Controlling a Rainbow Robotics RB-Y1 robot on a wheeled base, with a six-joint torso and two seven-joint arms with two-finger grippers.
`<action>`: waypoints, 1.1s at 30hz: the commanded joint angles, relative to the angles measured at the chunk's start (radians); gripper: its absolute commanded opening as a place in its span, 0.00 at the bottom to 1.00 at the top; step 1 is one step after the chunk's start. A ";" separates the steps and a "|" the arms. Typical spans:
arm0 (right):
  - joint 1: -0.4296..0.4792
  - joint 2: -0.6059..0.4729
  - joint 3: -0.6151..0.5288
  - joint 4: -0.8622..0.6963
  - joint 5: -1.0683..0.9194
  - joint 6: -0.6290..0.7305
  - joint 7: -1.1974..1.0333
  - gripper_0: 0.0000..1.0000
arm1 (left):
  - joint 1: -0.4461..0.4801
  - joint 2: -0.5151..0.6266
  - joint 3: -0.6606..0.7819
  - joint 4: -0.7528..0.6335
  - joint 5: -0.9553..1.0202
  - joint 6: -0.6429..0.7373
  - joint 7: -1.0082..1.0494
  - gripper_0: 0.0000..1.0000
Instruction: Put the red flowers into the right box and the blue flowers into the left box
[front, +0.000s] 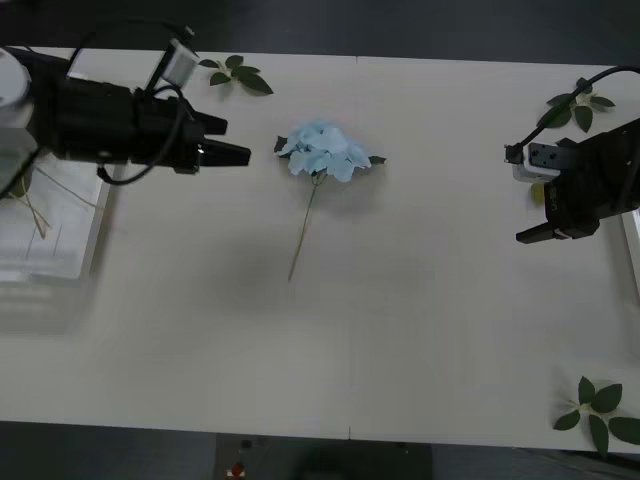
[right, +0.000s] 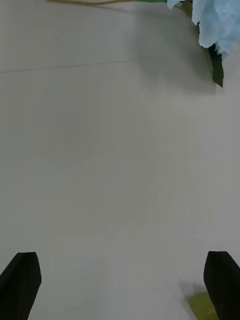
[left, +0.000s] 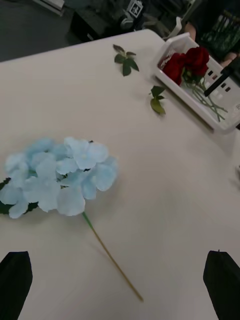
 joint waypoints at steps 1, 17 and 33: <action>-0.033 -0.024 -0.012 -0.007 -0.009 -0.007 -0.010 0.96 | -0.049 0.022 -0.111 -0.026 0.004 -0.125 -0.017 1.00; -0.033 -0.024 -0.012 -0.007 -0.009 -0.007 -0.010 0.96 | -0.132 -0.036 -0.422 -0.026 -0.160 -0.440 0.345 1.00; -0.033 -0.024 -0.012 -0.007 -0.009 -0.007 -0.010 0.95 | -0.287 -0.139 -0.582 0.088 -0.556 -0.478 0.865 1.00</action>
